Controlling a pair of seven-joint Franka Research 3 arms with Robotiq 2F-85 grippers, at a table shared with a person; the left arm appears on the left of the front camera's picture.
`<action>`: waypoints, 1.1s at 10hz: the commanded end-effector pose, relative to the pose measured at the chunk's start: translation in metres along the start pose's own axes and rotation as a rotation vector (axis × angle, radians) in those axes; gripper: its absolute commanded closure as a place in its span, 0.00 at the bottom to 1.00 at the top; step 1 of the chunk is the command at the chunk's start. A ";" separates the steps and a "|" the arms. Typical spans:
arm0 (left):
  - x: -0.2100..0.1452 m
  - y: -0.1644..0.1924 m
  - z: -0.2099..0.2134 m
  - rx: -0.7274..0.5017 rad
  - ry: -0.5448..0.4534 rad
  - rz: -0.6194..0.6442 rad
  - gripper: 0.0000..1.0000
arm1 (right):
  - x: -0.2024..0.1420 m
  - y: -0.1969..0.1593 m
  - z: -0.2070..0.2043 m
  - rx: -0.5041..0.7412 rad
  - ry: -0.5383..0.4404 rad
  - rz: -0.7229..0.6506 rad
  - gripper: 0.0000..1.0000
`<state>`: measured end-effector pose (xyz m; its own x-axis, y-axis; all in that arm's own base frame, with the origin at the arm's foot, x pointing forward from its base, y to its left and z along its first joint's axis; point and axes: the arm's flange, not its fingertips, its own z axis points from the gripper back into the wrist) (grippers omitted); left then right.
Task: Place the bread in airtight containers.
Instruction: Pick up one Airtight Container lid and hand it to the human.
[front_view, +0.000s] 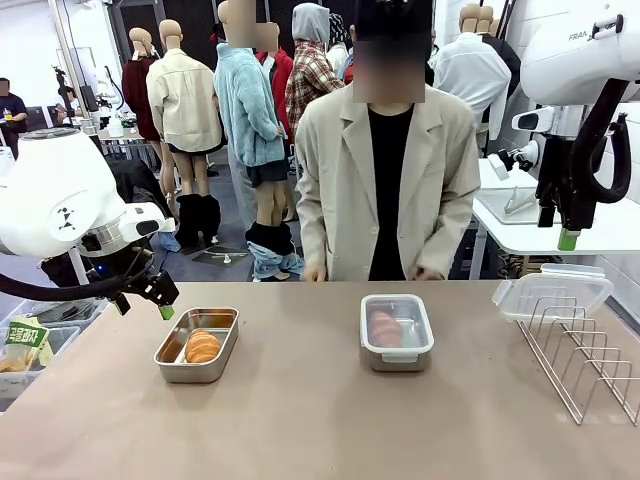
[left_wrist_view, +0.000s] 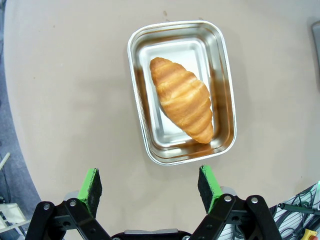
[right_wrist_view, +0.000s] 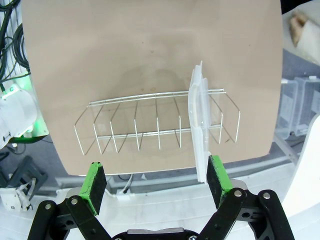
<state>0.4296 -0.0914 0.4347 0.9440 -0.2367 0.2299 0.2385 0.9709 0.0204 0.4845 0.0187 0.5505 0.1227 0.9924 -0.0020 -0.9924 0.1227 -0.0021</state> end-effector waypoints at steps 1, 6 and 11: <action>0.001 -0.001 0.000 0.007 -0.009 0.016 0.00 | -0.001 -0.002 0.002 0.010 0.014 0.000 0.00; 0.001 -0.001 0.000 0.007 -0.009 0.016 0.00 | 0.000 0.000 0.000 0.000 0.000 0.000 0.00; 0.001 -0.001 0.000 0.007 -0.009 0.016 0.00 | 0.000 0.000 0.000 0.000 0.000 0.000 0.00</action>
<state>0.4296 -0.0914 0.4347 0.9440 -0.2367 0.2299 0.2385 0.9709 0.0204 0.4846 0.0188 0.5501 0.1237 0.9923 -0.0022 -0.9923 0.1237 -0.0015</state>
